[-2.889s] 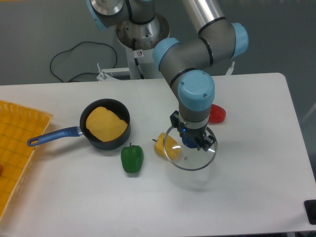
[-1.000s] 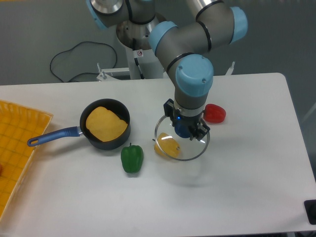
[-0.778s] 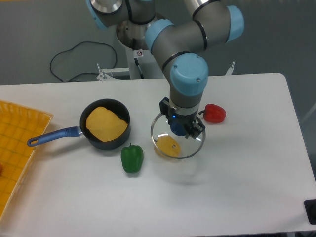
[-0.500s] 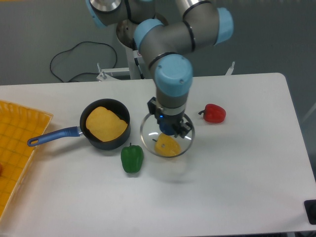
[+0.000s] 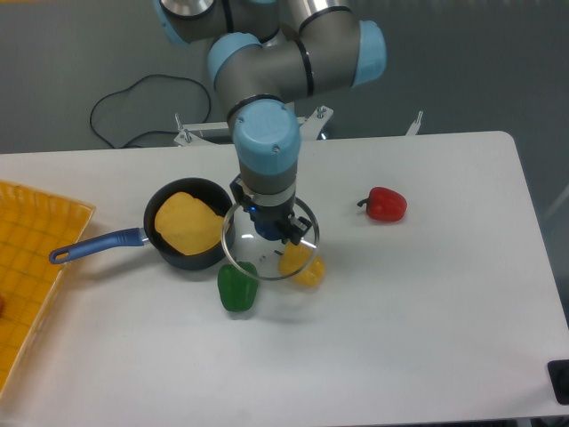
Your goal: Close the pot lid
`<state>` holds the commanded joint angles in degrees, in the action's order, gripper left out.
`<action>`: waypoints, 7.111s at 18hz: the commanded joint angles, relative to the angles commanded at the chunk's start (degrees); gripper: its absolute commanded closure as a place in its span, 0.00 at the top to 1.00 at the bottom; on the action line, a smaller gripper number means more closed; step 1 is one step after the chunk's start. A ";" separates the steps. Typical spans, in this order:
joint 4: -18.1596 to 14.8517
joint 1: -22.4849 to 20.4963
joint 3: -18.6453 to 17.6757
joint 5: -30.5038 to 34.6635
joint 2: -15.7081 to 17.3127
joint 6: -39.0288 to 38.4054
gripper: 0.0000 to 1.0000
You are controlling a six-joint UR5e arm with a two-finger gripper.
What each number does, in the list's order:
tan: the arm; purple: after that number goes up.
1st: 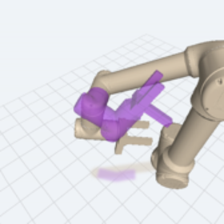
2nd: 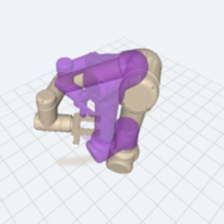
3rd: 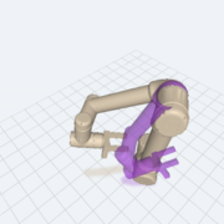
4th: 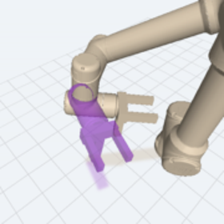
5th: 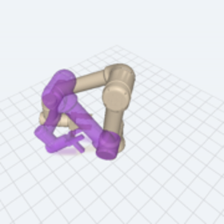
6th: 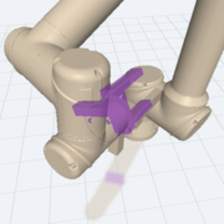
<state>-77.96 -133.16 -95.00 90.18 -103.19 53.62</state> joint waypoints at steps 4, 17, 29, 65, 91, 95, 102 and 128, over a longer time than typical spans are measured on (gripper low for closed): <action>1.58 2.11 -1.85 -0.09 0.27 -3.43 0.40; 1.06 6.86 -4.84 -0.26 3.26 -6.68 0.40; 1.58 10.20 -6.60 -0.79 3.17 -9.76 0.40; 2.37 14.25 -7.92 -0.62 1.85 -13.36 0.41; 3.69 14.34 -7.48 -0.44 1.06 -13.19 0.44; 3.69 14.34 -7.13 -0.44 0.62 -13.01 0.44; 3.61 14.16 -7.22 -0.26 0.71 -12.49 0.44; 3.61 13.55 -6.69 0.44 0.71 -11.61 0.46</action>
<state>-74.36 -119.62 -101.69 90.61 -102.48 42.01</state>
